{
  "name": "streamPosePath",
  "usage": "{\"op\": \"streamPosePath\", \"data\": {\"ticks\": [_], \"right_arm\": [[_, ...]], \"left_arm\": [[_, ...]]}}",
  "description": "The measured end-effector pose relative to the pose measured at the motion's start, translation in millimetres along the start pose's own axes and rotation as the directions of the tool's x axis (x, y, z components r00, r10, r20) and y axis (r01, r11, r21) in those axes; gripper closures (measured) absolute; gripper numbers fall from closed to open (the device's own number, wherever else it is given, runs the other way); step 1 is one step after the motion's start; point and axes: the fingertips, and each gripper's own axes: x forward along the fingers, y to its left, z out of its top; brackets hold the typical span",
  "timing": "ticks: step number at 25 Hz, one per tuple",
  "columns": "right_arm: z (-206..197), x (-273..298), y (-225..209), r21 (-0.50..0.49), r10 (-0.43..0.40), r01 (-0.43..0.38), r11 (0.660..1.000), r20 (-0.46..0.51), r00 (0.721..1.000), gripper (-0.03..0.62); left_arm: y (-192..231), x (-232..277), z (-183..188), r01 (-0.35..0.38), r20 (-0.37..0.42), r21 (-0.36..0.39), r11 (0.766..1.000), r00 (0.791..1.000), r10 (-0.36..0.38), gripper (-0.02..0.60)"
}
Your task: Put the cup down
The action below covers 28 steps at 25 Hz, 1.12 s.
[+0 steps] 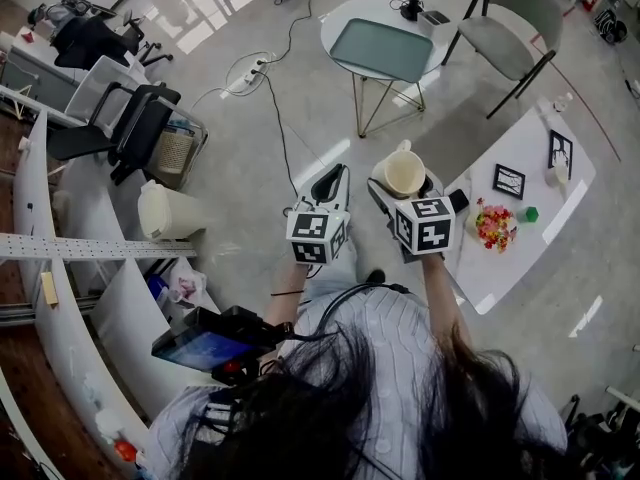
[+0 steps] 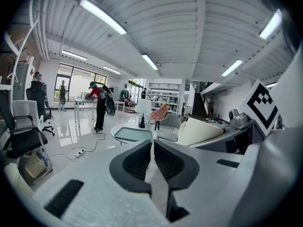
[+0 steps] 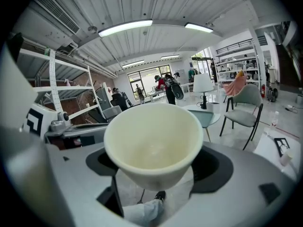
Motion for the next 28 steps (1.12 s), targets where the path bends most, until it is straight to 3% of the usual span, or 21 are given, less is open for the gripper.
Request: {"op": "streamPosePath", "data": {"ticks": [28], "right_arm": [[97,181,-19,0.057,-0.059,0.062,0.996,-0.057,0.997,0.191]], "left_arm": [[155,147,60,0.097,-0.031,0.001,0.995,0.995,-0.097,0.550]]}}
